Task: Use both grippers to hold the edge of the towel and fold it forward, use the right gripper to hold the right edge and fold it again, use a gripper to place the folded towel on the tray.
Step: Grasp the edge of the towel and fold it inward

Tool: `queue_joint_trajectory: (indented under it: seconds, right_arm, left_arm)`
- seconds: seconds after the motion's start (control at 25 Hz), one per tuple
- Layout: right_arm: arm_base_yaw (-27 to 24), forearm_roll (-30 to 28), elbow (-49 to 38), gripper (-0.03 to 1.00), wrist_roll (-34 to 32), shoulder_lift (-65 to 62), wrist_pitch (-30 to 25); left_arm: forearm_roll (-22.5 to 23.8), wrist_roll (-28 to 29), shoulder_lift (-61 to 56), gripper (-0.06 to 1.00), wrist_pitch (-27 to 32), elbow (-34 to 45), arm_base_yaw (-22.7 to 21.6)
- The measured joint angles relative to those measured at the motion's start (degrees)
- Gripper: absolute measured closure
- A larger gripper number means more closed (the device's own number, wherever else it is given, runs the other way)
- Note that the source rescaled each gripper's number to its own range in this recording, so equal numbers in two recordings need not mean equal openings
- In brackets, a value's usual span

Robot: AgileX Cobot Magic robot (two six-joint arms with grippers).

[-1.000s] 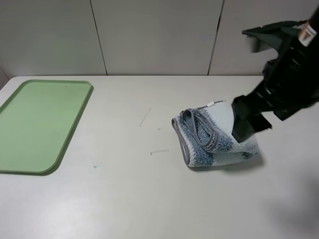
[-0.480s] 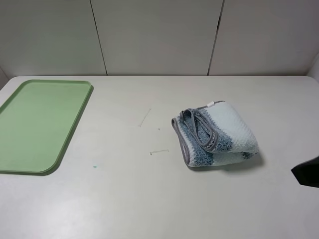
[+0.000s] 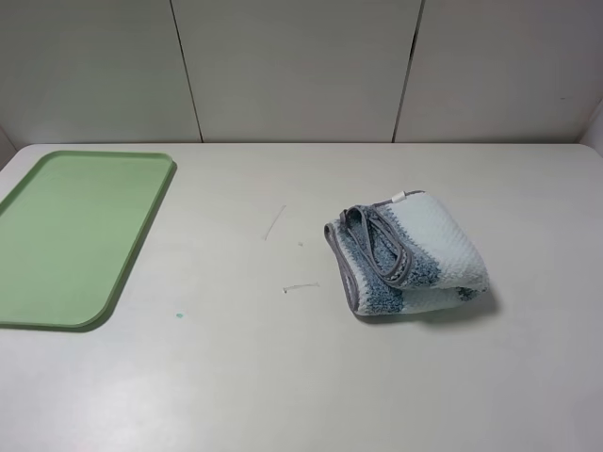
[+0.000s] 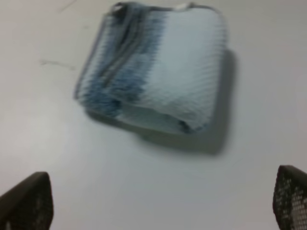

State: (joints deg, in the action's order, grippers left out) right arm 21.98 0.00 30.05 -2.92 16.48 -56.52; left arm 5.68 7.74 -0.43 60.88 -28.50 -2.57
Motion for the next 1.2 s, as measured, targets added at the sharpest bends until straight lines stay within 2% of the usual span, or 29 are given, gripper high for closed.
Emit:
queue_joint_trajectory:
  seconds: [0.24,0.44,0.64,1.2]
  right_arm:
    - [-11.1,0.0,-0.6,-0.03,0.1,-9.1,-2.4]
    - [-16.6,-0.3,-1.3,-0.03,0.2,-16.6,-2.2]
    - [-18.1,-0.3,-1.5,-0.03,0.4,-16.8,-2.2]
    - [-18.3,0.0,-1.5,-0.03,0.4,-16.8,-2.2]
  left_arm:
    - [0.0,0.0,0.0,-0.05,0.0,0.0,0.0]
    - [0.0,0.0,0.0,-0.05,0.0,0.0,0.0]
    - [0.0,0.0,0.0,-0.05,0.0,0.0,0.0]
    - [0.0,0.0,0.0,-0.05,0.0,0.0,0.0]
